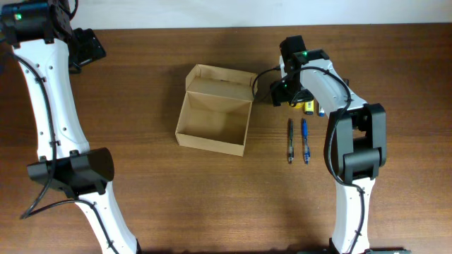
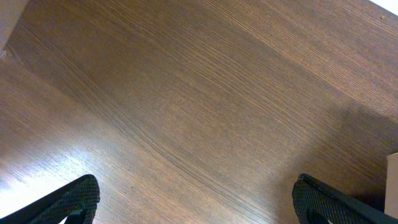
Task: Pack container
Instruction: 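Reach the right gripper to the clear tape roll and grasp it, then carry the tape roll into the box and release it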
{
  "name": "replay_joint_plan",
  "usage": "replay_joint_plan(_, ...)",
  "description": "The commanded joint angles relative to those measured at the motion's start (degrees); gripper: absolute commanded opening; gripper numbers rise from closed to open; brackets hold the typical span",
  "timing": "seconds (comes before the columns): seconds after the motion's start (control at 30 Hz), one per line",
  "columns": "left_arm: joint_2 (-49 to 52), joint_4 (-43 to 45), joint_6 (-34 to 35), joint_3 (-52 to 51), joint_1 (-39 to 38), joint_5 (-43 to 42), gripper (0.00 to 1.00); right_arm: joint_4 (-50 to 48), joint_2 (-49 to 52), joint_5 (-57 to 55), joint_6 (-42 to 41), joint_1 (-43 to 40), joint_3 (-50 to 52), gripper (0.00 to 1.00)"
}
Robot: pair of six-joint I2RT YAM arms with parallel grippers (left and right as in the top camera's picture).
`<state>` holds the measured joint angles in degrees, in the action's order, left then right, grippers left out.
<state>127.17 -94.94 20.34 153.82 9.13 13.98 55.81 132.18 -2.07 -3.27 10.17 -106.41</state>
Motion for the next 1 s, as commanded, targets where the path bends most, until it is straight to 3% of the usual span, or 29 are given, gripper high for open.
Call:
replay_joint_plan(0.0,-1.1,-0.1,-0.7,-0.3,0.2,0.2,1.0,0.3,0.4,0.6,-0.8,-0.1,0.2,0.72)
replay_joint_plan(0.63,-1.1,-0.1,-0.7,-0.3,0.2,0.2,1.0,2.2,3.3,0.6,-1.7,-0.2,0.4,0.71)
replay_joint_plan(0.7,-1.1,-0.1,-0.7,-0.3,0.2,0.2,1.0,2.2,3.3,0.6,-1.7,-0.2,0.4,0.62)
replay_joint_plan(0.83,-1.1,-0.1,-0.7,-0.3,0.2,0.2,1.0,2.5,3.3,1.4,-1.7,-0.2,0.4,0.22)
replay_joint_plan(0.87,-1.1,-0.1,-0.7,-0.3,0.2,0.2,1.0,2.5,3.2,1.8,-1.7,-0.2,0.4,0.04)
replay_joint_plan(0.97,-1.1,-0.1,-0.7,-0.3,0.2,0.2,1.0,2.6,3.2,3.2,-1.7,-0.2,0.3,0.04)
